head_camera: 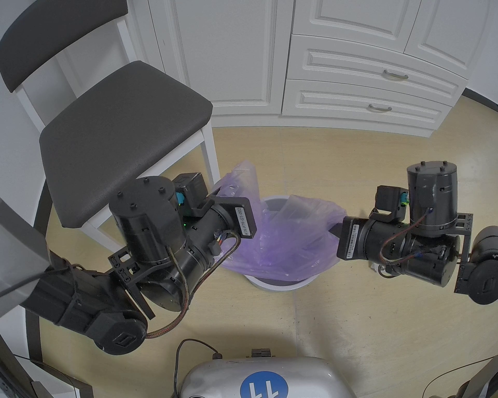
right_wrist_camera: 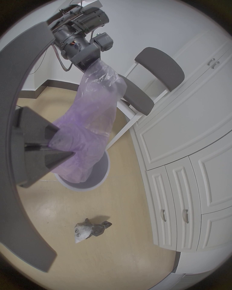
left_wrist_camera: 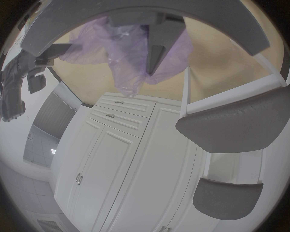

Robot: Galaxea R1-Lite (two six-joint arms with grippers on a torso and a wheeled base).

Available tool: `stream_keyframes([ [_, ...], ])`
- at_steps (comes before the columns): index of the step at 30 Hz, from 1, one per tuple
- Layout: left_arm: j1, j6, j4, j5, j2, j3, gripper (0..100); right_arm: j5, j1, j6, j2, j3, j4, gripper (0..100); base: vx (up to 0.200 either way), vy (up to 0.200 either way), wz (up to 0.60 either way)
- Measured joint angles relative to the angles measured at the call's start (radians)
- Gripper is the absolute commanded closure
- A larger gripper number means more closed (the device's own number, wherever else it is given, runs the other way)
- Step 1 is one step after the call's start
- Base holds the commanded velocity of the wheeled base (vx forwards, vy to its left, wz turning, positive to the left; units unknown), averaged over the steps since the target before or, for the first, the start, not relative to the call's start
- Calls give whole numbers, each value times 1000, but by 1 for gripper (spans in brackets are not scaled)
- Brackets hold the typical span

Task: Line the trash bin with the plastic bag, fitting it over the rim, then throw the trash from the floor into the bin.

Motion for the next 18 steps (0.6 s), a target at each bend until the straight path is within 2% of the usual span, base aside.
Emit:
stream_keyframes([
  [8,30,0,-14,-1,54,-59,100,-2,-20,6,80,2,-97,100,0,0,0],
  [18,24,-8,-153,-6,173,-134,100,-2,-51,4,107,0,-134,100,0,0,0],
])
